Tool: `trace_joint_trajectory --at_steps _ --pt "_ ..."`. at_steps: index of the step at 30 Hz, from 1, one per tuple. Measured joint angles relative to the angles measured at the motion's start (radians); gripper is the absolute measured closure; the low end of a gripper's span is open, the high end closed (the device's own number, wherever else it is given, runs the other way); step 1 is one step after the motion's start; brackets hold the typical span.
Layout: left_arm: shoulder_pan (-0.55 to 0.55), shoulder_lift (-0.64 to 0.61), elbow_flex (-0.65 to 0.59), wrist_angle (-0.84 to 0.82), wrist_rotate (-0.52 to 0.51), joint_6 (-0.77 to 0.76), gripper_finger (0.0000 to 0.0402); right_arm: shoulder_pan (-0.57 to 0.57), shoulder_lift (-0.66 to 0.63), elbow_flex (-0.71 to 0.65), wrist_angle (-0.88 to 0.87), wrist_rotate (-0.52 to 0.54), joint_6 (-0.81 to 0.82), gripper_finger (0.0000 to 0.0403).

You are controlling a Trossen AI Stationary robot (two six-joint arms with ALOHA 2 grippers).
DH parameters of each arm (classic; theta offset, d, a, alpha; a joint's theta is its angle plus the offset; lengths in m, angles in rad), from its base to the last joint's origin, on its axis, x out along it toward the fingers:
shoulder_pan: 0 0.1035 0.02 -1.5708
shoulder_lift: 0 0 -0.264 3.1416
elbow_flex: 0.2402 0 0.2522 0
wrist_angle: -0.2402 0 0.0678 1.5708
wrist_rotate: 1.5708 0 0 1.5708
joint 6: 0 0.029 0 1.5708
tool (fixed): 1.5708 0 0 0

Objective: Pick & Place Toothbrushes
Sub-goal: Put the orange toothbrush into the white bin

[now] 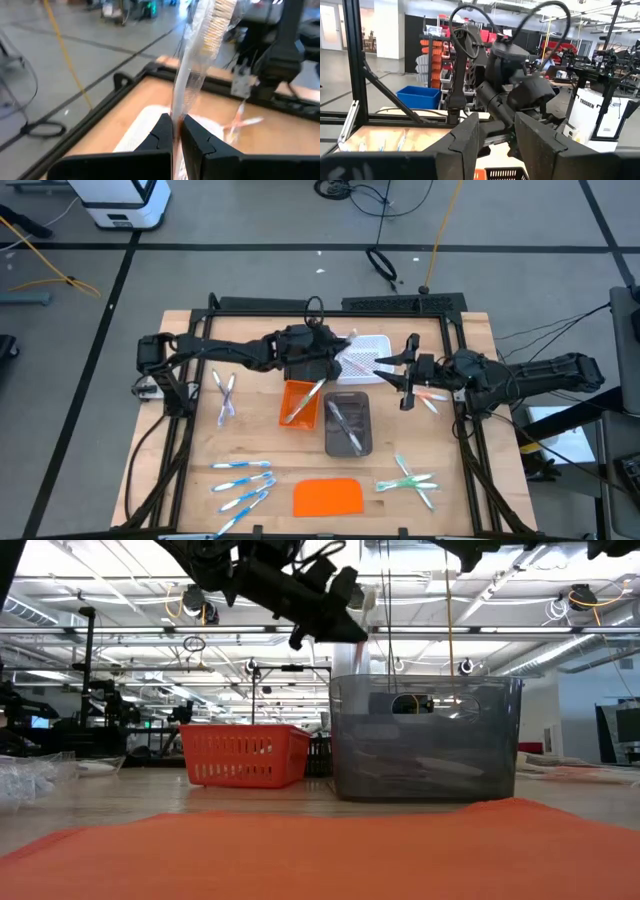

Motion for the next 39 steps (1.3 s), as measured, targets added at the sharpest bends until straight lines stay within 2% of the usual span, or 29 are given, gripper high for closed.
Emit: trace_joint_trajectory --at_steps 6,16,25,39 --pt "0.044 0.009 0.0 -0.026 0.017 -0.052 0.0398 0.0 0.0 0.0 -0.014 0.001 0.001 0.028" --pt "0.048 0.013 0.0 -0.008 0.044 -0.083 0.0398 0.0 0.001 0.0 -0.02 0.001 0.001 0.028" --pt "0.05 0.094 0.001 0.065 0.079 -0.118 0.0398 0.0 0.003 0.0 -0.02 0.002 0.001 0.028" --pt "0.054 0.162 0.001 0.05 0.129 -0.152 0.039 0.0 0.022 0.0 -0.03 0.002 0.001 0.028"
